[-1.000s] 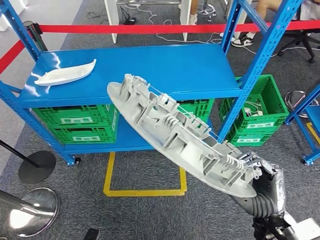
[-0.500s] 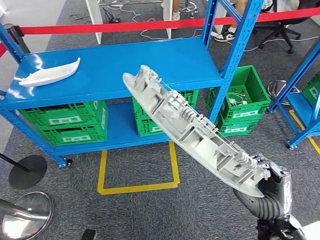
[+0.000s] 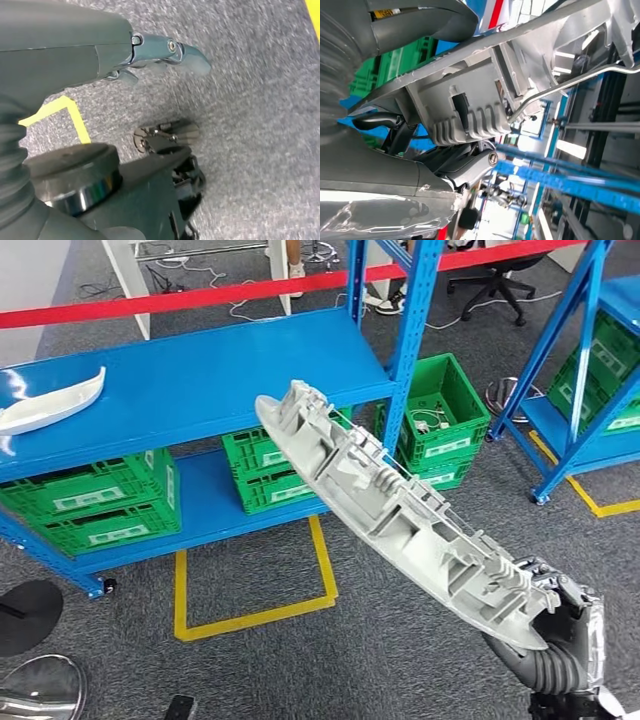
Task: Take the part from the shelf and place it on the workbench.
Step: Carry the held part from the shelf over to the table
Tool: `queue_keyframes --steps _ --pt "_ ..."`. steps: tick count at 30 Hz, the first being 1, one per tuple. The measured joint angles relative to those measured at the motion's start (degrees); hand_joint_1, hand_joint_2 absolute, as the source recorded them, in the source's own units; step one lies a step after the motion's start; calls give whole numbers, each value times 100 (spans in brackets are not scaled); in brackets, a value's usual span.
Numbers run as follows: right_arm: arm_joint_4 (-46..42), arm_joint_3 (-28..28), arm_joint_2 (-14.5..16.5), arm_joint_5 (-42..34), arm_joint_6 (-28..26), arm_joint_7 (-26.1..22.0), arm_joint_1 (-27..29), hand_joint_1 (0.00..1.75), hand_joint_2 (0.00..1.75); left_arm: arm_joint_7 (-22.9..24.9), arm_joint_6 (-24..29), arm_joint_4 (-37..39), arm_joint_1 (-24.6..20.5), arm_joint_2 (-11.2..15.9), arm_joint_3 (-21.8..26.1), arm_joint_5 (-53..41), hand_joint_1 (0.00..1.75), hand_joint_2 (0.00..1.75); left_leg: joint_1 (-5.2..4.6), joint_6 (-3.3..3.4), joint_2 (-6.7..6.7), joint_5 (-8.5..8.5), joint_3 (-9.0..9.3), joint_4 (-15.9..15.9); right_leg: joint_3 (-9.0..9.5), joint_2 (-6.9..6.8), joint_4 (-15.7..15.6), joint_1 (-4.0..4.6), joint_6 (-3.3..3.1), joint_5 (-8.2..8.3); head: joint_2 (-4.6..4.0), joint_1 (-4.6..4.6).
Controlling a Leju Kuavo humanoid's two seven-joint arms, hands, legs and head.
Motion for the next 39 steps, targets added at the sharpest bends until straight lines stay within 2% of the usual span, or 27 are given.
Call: queue_keyframes --steps 2,4,6,7,8,9,10,11,13,15,16,17,19,21,23,24,25,27,28,29,30,32,34,35,37,38,39 --pt "-52 -48 20 0 -8 15 83 175 175 80 6 0 -8 -9 16 -39 0 175 7 -52 46 -13 -10 19 -40 110 25 -8 -88 29 0 -13" --pt "-126 -81 50 41 -8 32 161 175 175 206 41 0 -10 -14 19 -102 0 175 24 -102 -104 -222 -117 265 -77 213 22 -19 -166 66 0 -21" --pt "-215 -87 79 101 -9 43 229 175 175 291 41 0 4 -13 20 -139 0 175 31 -121 -320 -623 -438 964 -125 328 21 -19 -223 101 0 -34" --pt "-255 -91 88 126 -9 44 266 175 175 310 21 0 18 -10 21 -147 0 175 30 -116 -366 -783 -622 1353 -150 394 22 -11 -243 115 0 -36" --pt "-289 -96 93 143 -10 46 304 175 175 316 -6 0 31 -8 22 -152 0 175 27 -104 -389 -851 -751 1621 -169 467 23 -2 -255 126 0 -37" --pt "-312 -103 96 153 -9 46 332 175 175 315 -37 0 40 -6 23 -161 0 175 23 -84 -402 -806 -784 1689 -180 543 23 7 -263 136 0 -36" --pt "-325 -109 99 157 -5 43 349 175 175 309 -67 0 43 -4 23 -173 0 175 19 -58 -418 -659 -707 1530 -185 619 24 13 -263 145 0 -36" --pt "-333 -114 106 157 2 32 356 175 175 303 -91 0 39 0 23 -189 0 175 16 -27 -469 -454 -542 1199 -186 696 24 16 -256 155 0 -36" --pt "-338 -116 120 151 21 4 344 175 175 291 -121 0 24 15 23 -209 0 175 25 33 -724 -152 -174 437 -207 834 41 25 -225 170 0 -33" --pt "-345 -116 131 145 30 -10 331 175 175 287 -129 0 8 23 23 -215 0 175 27 51 -895 -96 -16 77 -262 949 49 12 -164 197 0 -31" --pt "-349 -116 134 144 30 -10 330 175 175 286 -133 0 3 22 23 -216 0 175 27 55 -858 -99 -9 42 -291 1008 40 1 -126 218 0 -29" --pt "-352 -118 138 144 30 -11 337 175 175 285 -135 -1 -3 24 23 -217 0 175 28 76 -802 -82 -13 36 -322 1008 37 -9 -90 233 0 -32" --pt "-359 -120 142 169 25 -14 335 175 175 277 -123 -4 -11 22 25 -216 0 175 45 126 -691 -48 -8 4 -430 759 197 5 -24 125 0 3" --pt "-364 -115 142 287 -17 -32 306 175 175 256 -91 -7 -7 25 28 -208 0 175 46 149 -615 -41 -10 -6 -691 432 780 9 26 -219 0 41" --pt "-350 -110 139 453 -126 -50 269 175 175 212 -68 -7 5 36 38 -185 0 175 40 154 -567 -41 -23 -5 -969 341 1457 -8 60 -520 0 44" --pt "-334 -109 132 512 -183 -54 245 175 175 184 -63 -7 7 40 46 -170 0 175 40 151 -558 -38 -29 -3 -993 328 1578 -12 70 -535 0 45" --pt "-312 -108 124 543 -224 -53 217 175 175 156 -63 -7 6 43 54 -154 0 175 40 146 -562 -33 -30 -2 -891 329 1452 -17 73 -436 0 46" --pt "-268 -103 101 561 -254 -54 144 175 175 111 -63 -7 -2 39 68 -130 0 175 41 125 -601 -22 -27 3 -430 422 695 -33 65 -126 0 46" --pt "-248 -95 92 561 -256 -55 110 175 175 97 -64 -7 -12 36 74 -125 0 175 33 105 -631 -15 -36 14 -215 484 335 -38 46 -27 0 45" --pt "-230 -84 83 560 -256 -57 85 175 175 90 -63 -7 -20 32 79 -126 0 175 25 78 -662 -3 -52 24 -79 531 105 -40 23 17 0 42" --pt "-213 -71 75 560 -256 -59 68 175 175 92 -61 -7 -25 27 86 -128 0 175 21 47 -691 12 -73 30 -32 553 24 -34 -5 8 0 39" --pt "-182 -55 54 559 -261 -61 44 175 175 103 -46 -7 -20 15 105 -132 0 175 30 -17 -738 36 -107 32 -43 481 31 -20 -82 29 0 36" --pt "-165 -47 32 558 -267 -63 25 175 175 116 -27 -7 -13 6 128 -132 0 175 37 -71 -687 -76 -189 175 -47 403 10 -25 -166 54 0 20" --pt "-162 -40 26 557 -268 -65 20 175 175 119 -21 -7 -16 4 140 -132 0 175 37 -93 -639 -221 -302 402 -51 358 -5 -32 -204 67 0 7" --pt "-156 -28 22 555 -275 -69 20 175 175 122 -15 -7 -23 1 158 -132 0 175 39 -121 -563 -595 -667 1160 -72 260 -6 -21 -246 73 0 -14" --pt "-150 -23 21 555 -280 -70 20 175 175 122 -15 -7 -19 1 164 -131 0 175 41 -128 -554 -713 -829 1498 -80 208 -6 -15 -254 74 0 -13" --pt "-143 -19 20 555 -284 -70 19 175 175 122 -15 -7 -11 1 168 -131 0 175 40 -130 -550 -732 -912 1675 -82 158 -6 -9 -257 75 0 -14"
